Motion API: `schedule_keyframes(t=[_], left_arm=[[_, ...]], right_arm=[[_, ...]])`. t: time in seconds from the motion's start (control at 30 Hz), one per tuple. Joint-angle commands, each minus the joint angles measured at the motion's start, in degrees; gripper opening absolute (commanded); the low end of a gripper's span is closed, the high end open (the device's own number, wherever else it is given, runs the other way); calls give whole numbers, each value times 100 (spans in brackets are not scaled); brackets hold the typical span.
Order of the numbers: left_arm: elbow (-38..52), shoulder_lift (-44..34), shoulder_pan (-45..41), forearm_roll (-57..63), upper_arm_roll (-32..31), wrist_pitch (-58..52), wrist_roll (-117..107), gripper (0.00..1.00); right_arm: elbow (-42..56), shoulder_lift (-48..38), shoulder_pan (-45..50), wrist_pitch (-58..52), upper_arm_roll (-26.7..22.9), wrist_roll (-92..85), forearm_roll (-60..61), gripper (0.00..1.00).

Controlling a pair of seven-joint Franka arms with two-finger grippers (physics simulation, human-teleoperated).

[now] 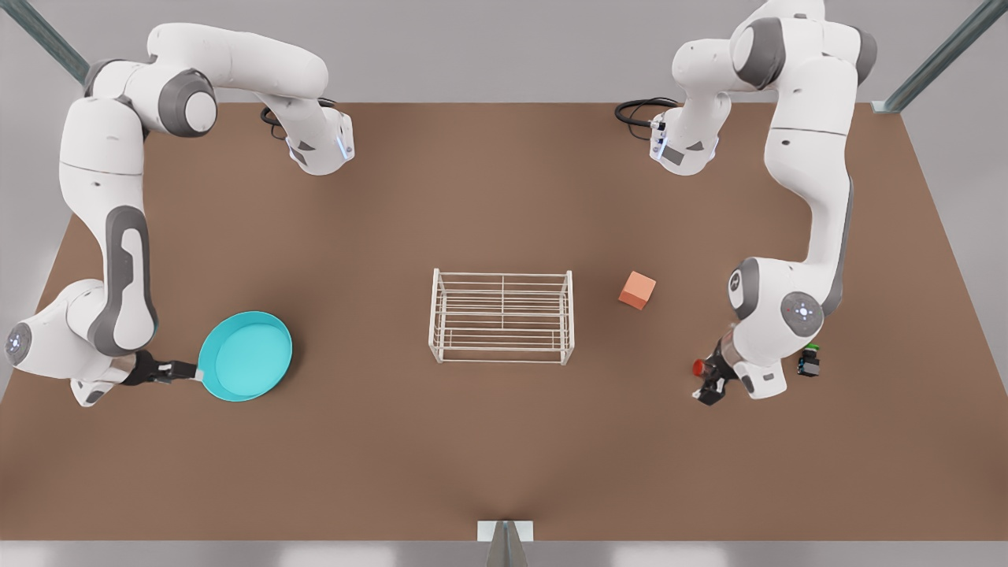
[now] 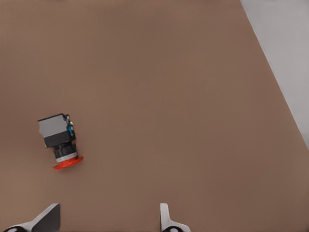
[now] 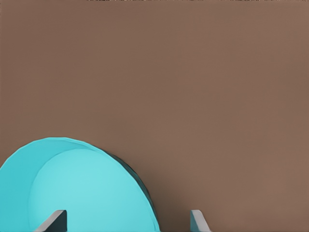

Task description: Place the plate on the shelf with right arm and place the red button switch in the plate with left arm

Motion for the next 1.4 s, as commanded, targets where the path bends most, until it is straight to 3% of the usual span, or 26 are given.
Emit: schedule_keyframes(t=[0.0,0.33,0.4,0.5,0.57,0.73,1.37], left_arm=[[-106,-1,107,24,0,728,-1277,100],[-642,43,116,498,0,658,-1137,100],[-625,104,125,797,0,219,-1119,100],[-493,192,151,1052,0,192,-1031,100],[-115,403,178,1342,0,-449,-1005,100],[-115,561,248,1544,17,-1047,-741,100],[403,1132,353,1711,0,-942,-767,100]], right_arm=[[15,96,10,262,5,-1318,110,90],[261,421,28,447,14,-1537,321,81],[156,421,28,403,67,-2100,339,76],[85,430,-7,385,75,-2531,339,76],[24,421,-16,377,67,-2768,339,74],[-20,421,-95,166,67,-3067,339,70],[-99,412,-130,-353,67,-3357,339,63]])
